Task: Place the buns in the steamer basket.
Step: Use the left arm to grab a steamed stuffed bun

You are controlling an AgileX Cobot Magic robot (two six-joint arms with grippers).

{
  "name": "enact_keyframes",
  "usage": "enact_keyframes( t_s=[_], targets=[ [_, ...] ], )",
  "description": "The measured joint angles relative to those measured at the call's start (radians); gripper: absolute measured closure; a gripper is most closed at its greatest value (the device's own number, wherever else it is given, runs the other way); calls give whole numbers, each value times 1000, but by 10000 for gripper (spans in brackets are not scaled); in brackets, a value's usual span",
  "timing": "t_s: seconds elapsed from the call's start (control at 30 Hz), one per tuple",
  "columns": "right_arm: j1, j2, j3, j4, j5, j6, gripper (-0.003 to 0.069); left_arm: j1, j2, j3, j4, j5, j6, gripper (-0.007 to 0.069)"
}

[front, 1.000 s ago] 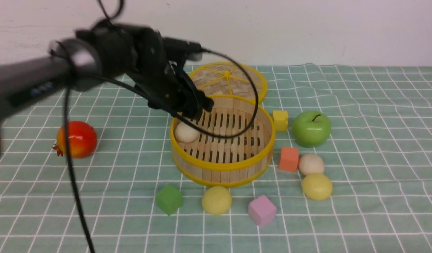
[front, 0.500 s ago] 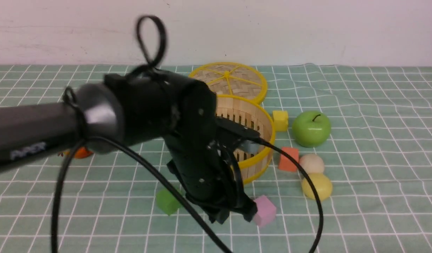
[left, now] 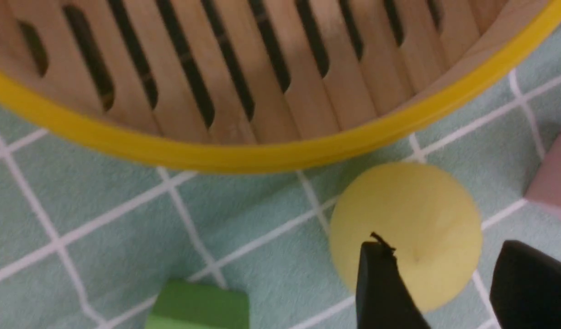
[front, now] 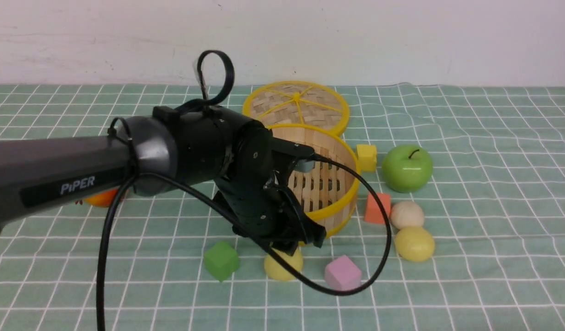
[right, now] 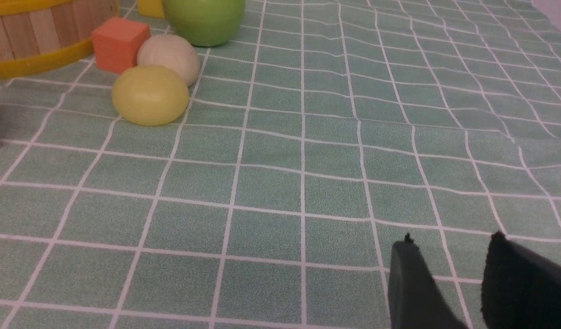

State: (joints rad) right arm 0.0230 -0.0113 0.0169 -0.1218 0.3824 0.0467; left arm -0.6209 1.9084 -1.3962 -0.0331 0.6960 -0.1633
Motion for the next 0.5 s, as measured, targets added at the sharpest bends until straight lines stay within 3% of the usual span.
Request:
enact_keyframes(
  t_s=[0.5],
  targets=[
    [0,0,0,-2,0,0,419,0,66,0,4,-39,-3,298]
  ],
)
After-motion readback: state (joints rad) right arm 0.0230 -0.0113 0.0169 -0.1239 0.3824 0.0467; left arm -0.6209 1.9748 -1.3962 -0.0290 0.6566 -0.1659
